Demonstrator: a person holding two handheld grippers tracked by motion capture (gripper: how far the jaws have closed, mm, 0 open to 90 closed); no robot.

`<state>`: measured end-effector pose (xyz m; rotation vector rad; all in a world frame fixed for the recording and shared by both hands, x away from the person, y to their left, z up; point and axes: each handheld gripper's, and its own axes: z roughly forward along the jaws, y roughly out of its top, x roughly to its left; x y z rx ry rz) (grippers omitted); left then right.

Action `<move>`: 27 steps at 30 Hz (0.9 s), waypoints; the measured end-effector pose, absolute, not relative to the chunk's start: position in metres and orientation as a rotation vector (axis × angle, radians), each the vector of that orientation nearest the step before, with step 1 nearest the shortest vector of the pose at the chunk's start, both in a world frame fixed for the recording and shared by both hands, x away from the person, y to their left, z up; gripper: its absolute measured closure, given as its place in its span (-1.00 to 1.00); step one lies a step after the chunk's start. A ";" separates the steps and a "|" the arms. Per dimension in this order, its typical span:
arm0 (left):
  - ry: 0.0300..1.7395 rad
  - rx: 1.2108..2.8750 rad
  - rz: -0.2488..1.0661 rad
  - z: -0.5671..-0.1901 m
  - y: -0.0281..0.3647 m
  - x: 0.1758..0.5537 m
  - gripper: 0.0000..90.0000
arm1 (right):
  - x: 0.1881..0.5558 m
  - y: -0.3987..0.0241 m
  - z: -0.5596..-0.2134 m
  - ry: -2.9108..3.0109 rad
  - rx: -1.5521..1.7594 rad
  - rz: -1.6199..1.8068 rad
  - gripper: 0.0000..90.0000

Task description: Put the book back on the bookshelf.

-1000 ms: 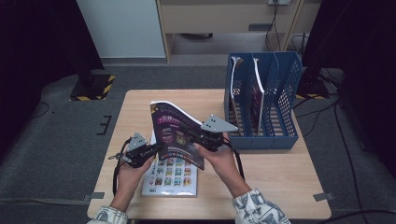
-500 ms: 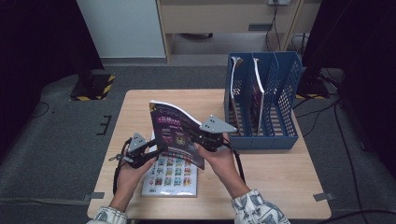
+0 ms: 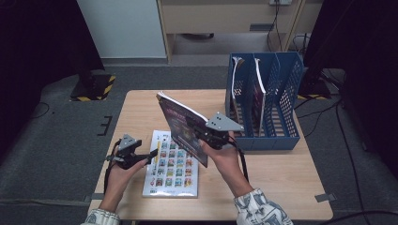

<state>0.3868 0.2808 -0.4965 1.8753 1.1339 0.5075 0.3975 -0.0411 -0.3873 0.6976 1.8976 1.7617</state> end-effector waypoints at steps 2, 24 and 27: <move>1.147 1.874 0.485 -0.497 0.281 0.388 -0.81 | 0.398 -0.043 -0.384 1.882 0.704 1.779 0.87; 1.135 1.936 0.522 -0.504 0.276 0.388 -0.81 | 0.398 -0.066 -0.376 1.844 0.743 1.782 0.87; 1.140 1.921 0.525 -0.503 0.278 0.387 -0.82 | 0.397 -0.066 -0.376 1.848 0.737 1.773 0.87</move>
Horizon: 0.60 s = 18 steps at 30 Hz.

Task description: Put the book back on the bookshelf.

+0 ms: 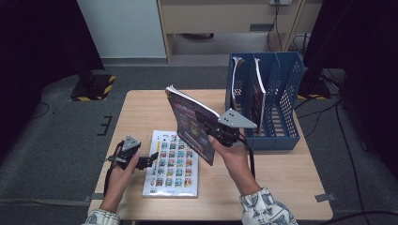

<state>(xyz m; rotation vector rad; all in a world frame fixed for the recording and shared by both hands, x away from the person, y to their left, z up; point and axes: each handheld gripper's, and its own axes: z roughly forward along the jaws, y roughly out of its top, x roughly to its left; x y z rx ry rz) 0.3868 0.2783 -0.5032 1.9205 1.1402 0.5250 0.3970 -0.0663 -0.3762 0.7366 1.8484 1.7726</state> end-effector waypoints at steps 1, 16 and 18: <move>1.144 1.915 0.527 -0.503 0.279 0.387 -0.82 | 0.396 -0.066 -0.376 1.848 0.737 1.771 0.87; 1.145 1.944 0.536 -0.505 0.278 0.388 -0.82 | 0.395 -0.075 -0.378 1.862 0.762 1.750 0.87; 1.144 1.947 0.536 -0.505 0.277 0.388 -0.82 | 0.394 -0.078 -0.378 1.862 0.760 1.751 0.87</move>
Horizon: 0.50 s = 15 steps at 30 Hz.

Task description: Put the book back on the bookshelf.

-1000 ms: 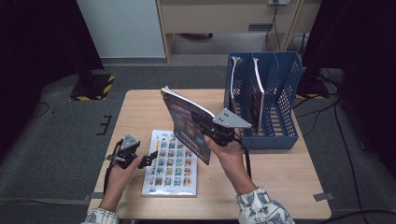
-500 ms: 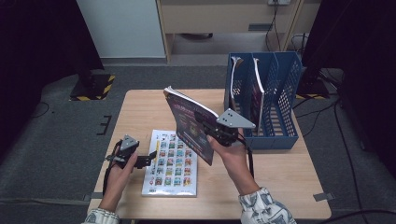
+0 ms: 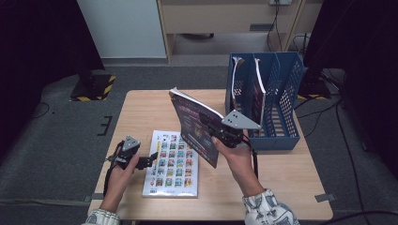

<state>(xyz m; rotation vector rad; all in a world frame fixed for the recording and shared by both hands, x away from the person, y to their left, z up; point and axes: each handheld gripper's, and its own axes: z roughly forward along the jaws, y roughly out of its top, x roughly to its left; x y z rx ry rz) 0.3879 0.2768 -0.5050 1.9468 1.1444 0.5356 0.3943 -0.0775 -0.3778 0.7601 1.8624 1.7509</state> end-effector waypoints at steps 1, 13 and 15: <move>1.140 1.951 0.539 -0.505 0.277 0.388 -0.82 | 0.394 -0.079 -0.378 1.859 0.765 1.751 0.87; 1.141 1.955 0.550 -0.505 0.276 0.388 -0.83 | 0.395 -0.088 -0.378 1.848 0.786 1.748 0.87; 1.140 1.950 0.551 -0.505 0.276 0.388 -0.84 | 0.395 -0.089 -0.378 1.844 0.790 1.746 0.87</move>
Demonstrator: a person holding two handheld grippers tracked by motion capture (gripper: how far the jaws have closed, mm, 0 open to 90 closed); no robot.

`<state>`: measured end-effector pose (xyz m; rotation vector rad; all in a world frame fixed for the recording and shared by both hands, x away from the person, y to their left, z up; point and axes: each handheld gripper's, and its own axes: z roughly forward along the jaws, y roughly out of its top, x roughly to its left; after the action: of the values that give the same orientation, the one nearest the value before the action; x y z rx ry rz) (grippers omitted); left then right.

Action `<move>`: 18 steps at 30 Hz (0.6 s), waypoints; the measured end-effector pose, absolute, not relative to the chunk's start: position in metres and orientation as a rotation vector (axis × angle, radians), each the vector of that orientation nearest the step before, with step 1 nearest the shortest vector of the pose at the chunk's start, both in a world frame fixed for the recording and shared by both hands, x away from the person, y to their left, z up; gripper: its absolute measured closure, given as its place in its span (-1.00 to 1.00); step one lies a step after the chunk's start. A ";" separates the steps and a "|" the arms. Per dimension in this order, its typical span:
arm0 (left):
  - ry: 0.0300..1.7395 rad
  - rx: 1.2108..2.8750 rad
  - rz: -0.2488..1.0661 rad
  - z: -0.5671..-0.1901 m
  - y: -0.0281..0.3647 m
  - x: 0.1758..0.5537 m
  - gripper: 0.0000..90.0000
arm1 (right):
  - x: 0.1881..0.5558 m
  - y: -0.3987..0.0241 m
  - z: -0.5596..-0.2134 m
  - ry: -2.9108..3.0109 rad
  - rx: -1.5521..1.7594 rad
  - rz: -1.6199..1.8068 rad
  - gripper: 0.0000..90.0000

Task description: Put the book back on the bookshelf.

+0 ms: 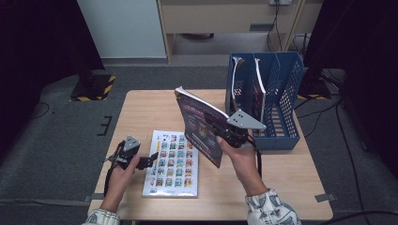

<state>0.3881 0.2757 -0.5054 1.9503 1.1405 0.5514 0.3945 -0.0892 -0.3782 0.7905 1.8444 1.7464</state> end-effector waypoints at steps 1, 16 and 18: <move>1.141 1.950 0.552 -0.505 0.276 0.388 -0.85 | 0.394 -0.090 -0.378 1.844 0.791 1.746 0.87; 1.152 1.947 0.553 -0.504 0.277 0.388 -0.89 | 0.390 -0.099 -0.377 1.838 0.799 1.736 0.87; 1.154 1.946 0.553 -0.504 0.277 0.388 -0.89 | 0.390 -0.100 -0.378 1.843 0.793 1.730 0.87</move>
<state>0.3883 0.2772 -0.5044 1.9460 1.1541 0.5530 0.3898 -0.0997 -0.3776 0.7932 1.8430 1.7299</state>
